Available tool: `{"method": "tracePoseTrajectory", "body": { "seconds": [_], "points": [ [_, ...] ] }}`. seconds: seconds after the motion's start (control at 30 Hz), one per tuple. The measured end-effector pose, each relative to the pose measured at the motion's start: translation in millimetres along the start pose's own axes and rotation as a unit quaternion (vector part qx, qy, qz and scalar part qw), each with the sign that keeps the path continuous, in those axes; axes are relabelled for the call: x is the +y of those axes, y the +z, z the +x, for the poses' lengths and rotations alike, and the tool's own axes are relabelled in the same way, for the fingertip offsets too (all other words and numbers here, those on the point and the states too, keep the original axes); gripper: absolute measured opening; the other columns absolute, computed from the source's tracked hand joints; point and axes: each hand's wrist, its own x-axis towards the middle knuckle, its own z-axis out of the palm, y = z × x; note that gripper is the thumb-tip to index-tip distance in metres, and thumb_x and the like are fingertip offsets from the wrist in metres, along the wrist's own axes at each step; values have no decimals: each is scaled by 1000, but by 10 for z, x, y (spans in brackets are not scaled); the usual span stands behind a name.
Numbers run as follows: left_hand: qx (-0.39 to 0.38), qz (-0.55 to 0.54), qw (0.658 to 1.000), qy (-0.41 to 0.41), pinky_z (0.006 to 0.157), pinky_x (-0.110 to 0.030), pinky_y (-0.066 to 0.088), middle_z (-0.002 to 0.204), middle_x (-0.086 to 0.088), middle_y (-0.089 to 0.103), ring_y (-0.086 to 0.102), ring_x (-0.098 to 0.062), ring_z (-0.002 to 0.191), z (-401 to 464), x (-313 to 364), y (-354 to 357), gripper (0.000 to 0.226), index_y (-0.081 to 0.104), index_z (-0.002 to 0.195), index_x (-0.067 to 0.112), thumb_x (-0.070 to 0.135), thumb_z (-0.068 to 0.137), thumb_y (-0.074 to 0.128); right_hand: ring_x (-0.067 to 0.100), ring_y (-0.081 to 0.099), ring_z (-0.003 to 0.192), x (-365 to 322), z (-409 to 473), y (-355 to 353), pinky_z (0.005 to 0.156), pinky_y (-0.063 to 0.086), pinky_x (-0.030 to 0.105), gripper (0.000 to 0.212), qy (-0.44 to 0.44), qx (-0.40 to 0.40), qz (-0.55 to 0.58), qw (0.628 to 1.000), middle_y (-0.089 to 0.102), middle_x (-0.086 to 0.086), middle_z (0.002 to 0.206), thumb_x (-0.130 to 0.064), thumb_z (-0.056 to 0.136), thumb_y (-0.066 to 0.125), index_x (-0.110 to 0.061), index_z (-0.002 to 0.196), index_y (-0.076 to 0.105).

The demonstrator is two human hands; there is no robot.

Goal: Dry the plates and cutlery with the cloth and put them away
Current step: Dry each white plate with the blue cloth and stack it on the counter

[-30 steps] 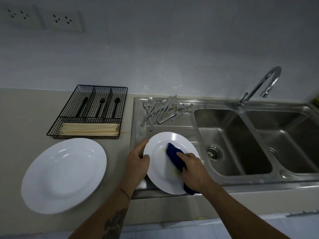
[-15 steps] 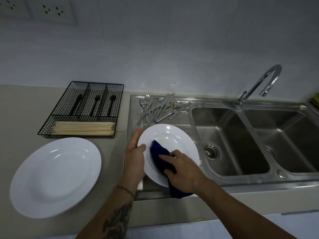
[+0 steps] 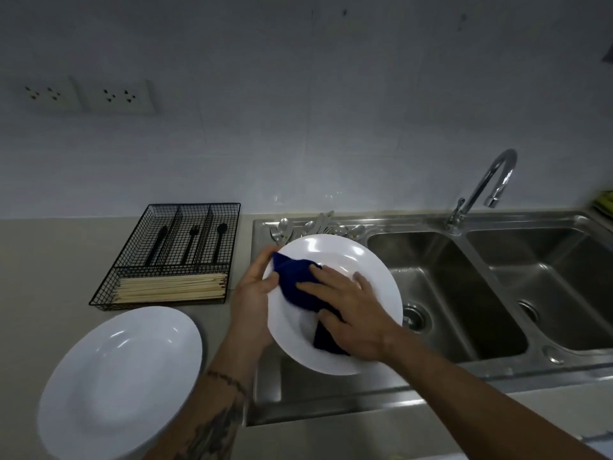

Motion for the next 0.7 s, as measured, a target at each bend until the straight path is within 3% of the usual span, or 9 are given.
{"method": "tracePoseTrajectory", "body": {
  "seconds": [0.13,0.23,0.37,0.53,0.6,0.7],
  "points": [
    [-35,10,999,6,79,-46,56,116,-18,66,66,-36,95,-37,79,35,47,60,127,20,-3,88,47,15,42,125,20,78,-224,110,33,38,51,35,60,15,997,56,-10,136,-14,84,49,-32,131,58],
    [-12,-2,1000,-6,81,-45,53,123,-18,65,65,-37,99,-34,153,47,50,58,132,21,-5,93,42,19,47,114,-57,143,-273,101,41,35,45,39,100,-10,994,61,-8,123,-11,81,51,-28,121,64],
    [25,3,1000,-8,85,-46,53,130,-3,62,63,-34,102,-69,253,5,47,67,115,32,-4,93,45,21,45,103,-30,122,-260,89,46,35,49,49,175,-61,981,59,-5,112,-13,76,40,-24,114,69],
    [12,5,1000,-18,76,-43,57,125,-8,64,65,-35,99,-111,326,-57,47,67,113,32,-4,91,46,1,54,93,-191,143,-392,82,48,22,45,82,225,200,950,60,-17,106,6,85,54,-35,92,70],
    [0,-16,1000,-14,75,-43,57,119,-9,68,67,-34,97,-103,339,-58,47,67,114,30,-5,91,46,5,54,95,-193,135,-385,84,50,28,40,54,214,128,967,60,-15,108,-1,85,48,-33,98,69],
    [8,10,1000,-7,84,-48,56,122,-6,69,67,-36,103,-77,331,-64,48,71,112,35,-3,91,51,27,52,99,-238,91,-324,87,49,43,55,33,182,-136,973,61,1,112,-20,73,29,-22,112,69]
  ]
}}
